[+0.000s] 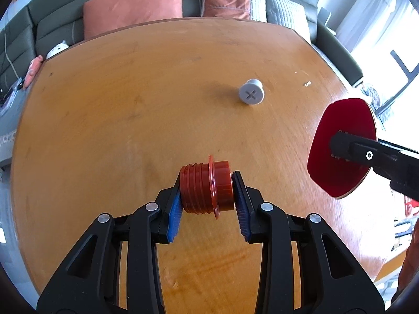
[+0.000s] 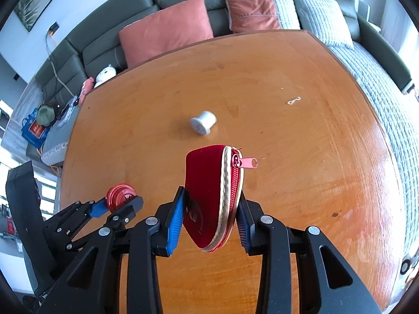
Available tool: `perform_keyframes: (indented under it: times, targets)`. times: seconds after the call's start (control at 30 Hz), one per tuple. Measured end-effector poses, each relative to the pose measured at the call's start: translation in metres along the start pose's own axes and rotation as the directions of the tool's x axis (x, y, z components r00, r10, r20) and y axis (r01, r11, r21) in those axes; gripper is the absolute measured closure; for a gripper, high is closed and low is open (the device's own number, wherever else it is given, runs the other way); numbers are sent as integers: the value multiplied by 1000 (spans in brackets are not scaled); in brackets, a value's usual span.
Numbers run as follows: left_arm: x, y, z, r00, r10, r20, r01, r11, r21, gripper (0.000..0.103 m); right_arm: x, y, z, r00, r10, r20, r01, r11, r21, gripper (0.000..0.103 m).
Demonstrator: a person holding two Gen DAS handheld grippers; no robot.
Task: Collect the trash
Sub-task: 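Carry the orange cap and red pouch over the black bin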
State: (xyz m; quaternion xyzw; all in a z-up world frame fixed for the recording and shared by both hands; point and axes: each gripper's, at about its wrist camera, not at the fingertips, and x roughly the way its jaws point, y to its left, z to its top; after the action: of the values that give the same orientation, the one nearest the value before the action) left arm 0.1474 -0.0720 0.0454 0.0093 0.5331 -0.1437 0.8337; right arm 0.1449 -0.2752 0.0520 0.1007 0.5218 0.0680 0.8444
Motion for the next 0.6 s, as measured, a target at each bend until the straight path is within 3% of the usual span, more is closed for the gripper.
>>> perform_keyframes:
  times: [0.6]
  targets:
    - [-84,80,-75,995,63,75,-57,994,-91,68,-20,129,-51,997,81,-3,-80,983,-167,65]
